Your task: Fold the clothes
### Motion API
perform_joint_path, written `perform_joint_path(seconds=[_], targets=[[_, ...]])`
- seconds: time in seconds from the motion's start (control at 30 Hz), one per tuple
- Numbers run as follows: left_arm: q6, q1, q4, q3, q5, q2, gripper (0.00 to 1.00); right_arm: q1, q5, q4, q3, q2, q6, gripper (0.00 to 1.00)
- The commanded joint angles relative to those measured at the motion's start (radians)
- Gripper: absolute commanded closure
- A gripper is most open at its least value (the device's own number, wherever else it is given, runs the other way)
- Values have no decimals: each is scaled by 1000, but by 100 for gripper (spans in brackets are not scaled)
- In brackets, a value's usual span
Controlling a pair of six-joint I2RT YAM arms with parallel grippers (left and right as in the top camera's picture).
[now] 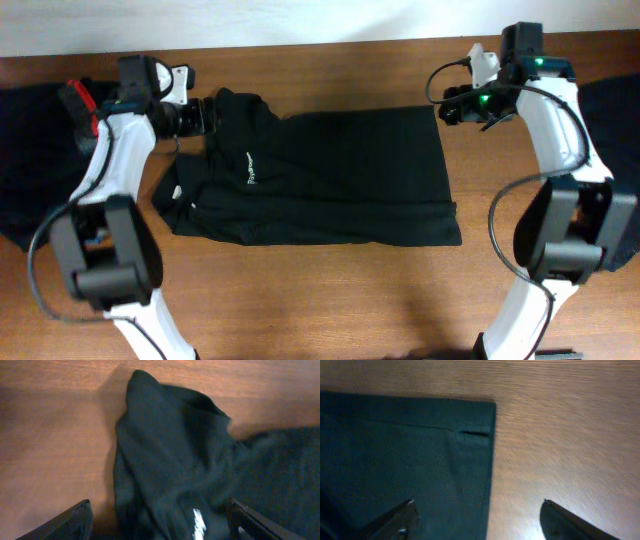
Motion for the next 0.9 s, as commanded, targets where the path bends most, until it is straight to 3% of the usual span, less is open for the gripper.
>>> perform_joint_path(seconds=[0.0, 0.3, 0.87], targets=[[18, 4, 3, 179, 47, 128, 15, 13, -114, 52, -8, 67, -15, 14], [19, -2, 87, 275, 87, 272, 15, 39, -135, 214, -8, 205, -14, 12], [19, -53, 192, 275, 86, 364, 15, 40, -131, 330, -8, 284, 31, 28]])
